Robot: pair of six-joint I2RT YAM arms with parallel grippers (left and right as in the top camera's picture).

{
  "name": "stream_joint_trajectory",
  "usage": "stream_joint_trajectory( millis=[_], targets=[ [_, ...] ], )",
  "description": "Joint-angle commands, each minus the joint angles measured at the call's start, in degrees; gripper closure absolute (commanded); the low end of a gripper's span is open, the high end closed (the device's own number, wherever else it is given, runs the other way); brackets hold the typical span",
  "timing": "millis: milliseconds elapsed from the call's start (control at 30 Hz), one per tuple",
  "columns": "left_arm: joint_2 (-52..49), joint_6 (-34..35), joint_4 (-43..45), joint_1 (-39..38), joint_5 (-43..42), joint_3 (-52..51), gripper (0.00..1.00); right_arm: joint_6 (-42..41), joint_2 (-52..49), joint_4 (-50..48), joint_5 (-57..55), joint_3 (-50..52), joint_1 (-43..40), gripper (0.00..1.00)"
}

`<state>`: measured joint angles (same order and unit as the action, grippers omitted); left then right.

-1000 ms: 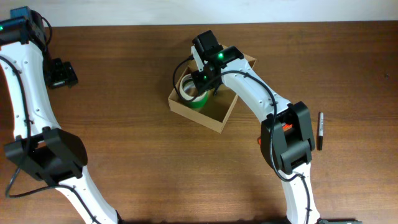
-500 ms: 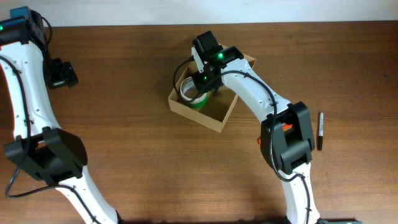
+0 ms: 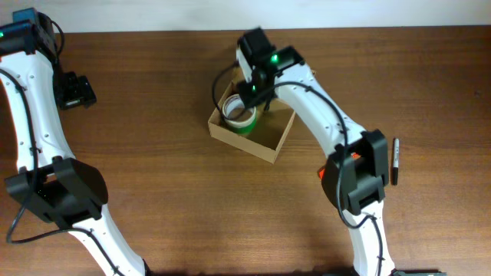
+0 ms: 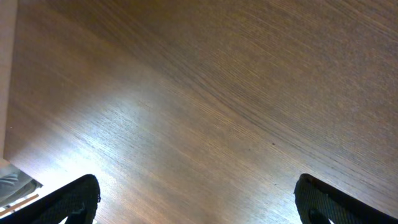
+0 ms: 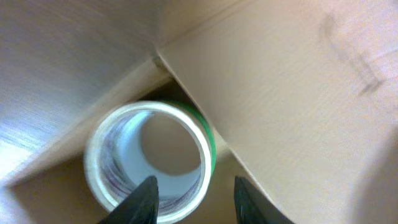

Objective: Pack container
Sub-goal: 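Open the right gripper and lift away from the box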

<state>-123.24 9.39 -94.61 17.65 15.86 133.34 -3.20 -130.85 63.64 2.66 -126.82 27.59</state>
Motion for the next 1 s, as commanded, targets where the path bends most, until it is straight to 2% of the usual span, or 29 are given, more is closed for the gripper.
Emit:
stream_joint_trajectory(
  millis=[0,133,300,367,533,633,867,967],
  targets=[
    [0.0,-0.5,0.1,0.3,-0.2,-0.2,0.00,-0.2,7.1,5.2,-3.4,-12.4,0.6,0.57],
    [0.0,-0.5,0.0,0.3,-0.2,-0.2,0.00,-0.2,8.9,17.0,-13.5,-25.6,0.6,0.55],
    [0.0,-0.5,0.1,0.3,-0.2,-0.2,0.00,-0.4,10.0,32.5,-27.6,-33.6,0.5,0.55],
    [0.0,-0.5,0.1,0.3,-0.2,-0.2,0.00,-2.9,11.6,33.7,-27.6,-32.7,0.5,0.56],
    [0.0,-0.5,0.0,0.3,-0.2,-0.2,0.00,-1.8,17.3,33.7,-27.3,-30.8,2.4,0.55],
    [0.0,-0.5,0.1,0.3,-0.2,-0.2,0.00,-1.8,26.4,33.7,-27.3,-22.3,2.4,0.51],
    [0.0,-0.5,0.1,0.3,-0.2,-0.2,0.00,-7.4,48.2,33.2,-32.7,6.2,0.6,0.44],
    [0.0,-0.5,0.1,0.3,-0.2,-0.2,0.00,-12.2,53.4,27.9,-29.1,17.7,-2.2,0.40]
  ],
)
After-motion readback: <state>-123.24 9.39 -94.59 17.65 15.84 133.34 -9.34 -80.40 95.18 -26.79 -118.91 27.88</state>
